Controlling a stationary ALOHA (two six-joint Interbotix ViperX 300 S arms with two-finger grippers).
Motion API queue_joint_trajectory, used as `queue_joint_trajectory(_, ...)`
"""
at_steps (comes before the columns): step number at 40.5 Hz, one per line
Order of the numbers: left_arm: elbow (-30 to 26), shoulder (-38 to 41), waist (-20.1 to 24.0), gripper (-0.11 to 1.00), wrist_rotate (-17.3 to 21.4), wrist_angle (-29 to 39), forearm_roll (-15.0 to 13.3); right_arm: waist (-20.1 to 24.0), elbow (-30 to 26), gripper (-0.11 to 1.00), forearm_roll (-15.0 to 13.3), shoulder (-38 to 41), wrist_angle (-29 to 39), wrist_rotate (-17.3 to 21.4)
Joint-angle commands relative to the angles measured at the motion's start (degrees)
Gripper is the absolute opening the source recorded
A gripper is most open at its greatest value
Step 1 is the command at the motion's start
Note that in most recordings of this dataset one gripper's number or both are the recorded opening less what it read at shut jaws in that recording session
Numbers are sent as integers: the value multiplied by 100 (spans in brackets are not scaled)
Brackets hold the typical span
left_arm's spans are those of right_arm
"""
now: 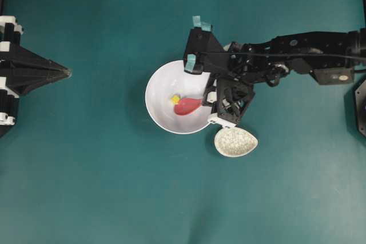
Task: Scoop the yellow hexagonal prism block from the bowl with a spoon using the right arm.
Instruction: 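Lower the spoon bowl into the white bowl beside the yellow block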
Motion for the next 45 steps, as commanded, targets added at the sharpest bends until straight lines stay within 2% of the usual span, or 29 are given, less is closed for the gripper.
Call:
queue_joint_trajectory(1, -158, 9, 9, -1, 9, -35, 18, -9, -176, 23, -88, -18, -176, 0)
queue_joint_trajectory(21, -158, 0, 9, -1, 9, -26, 18, -9, -352, 23, -290, -62, -826, 9)
queue_joint_trajectory(30, -158, 0, 18, -1, 9, 0, 18, -9, -448, 23, -422, -422, -659, 26)
queue_joint_trajectory(45, -158, 0, 9, -1, 9, 0, 18, -18, -299, 23, -431, -940, 53, 70)
